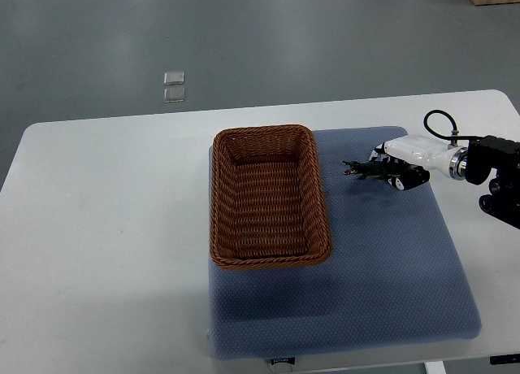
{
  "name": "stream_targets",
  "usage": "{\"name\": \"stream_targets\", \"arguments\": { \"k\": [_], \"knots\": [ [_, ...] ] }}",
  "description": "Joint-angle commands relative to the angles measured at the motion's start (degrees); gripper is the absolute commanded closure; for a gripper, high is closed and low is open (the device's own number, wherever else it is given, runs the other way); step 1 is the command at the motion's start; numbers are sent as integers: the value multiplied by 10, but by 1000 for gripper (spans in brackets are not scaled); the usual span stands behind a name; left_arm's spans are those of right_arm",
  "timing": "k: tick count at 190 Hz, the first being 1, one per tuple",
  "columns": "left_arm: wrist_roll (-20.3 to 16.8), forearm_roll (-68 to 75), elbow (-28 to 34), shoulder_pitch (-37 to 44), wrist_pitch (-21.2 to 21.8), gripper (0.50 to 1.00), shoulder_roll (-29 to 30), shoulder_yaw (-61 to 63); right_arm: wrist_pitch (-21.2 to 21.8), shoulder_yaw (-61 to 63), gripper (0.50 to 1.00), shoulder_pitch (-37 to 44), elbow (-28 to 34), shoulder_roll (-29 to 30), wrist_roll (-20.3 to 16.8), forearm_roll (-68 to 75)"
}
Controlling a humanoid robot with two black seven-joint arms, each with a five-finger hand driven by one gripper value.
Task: Place crocodile in brown basket with right hand
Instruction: 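Lower the right hand and close its fingers around the crocodile, then lift the crocodile and carry it over the wicker basket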
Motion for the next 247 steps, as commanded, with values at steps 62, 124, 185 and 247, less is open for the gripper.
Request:
{"name": "stream_targets", "arguments": {
  "k": [62,124,185,247],
  "knots": [
    [0,0,0,0,-1,500,0,0,-14,8,1000,8,3,-8,3,1],
    [0,0,0,0,0,500,0,0,-15,10,1000,65,11,-8,3,4],
    [0,0,0,0,0,500,0,0,-15,12,1000,83,36,-1,2,6],
    [0,0,0,0,0,500,0,0,-15,11,1000,128,83,27,1,4]
  ]
}}
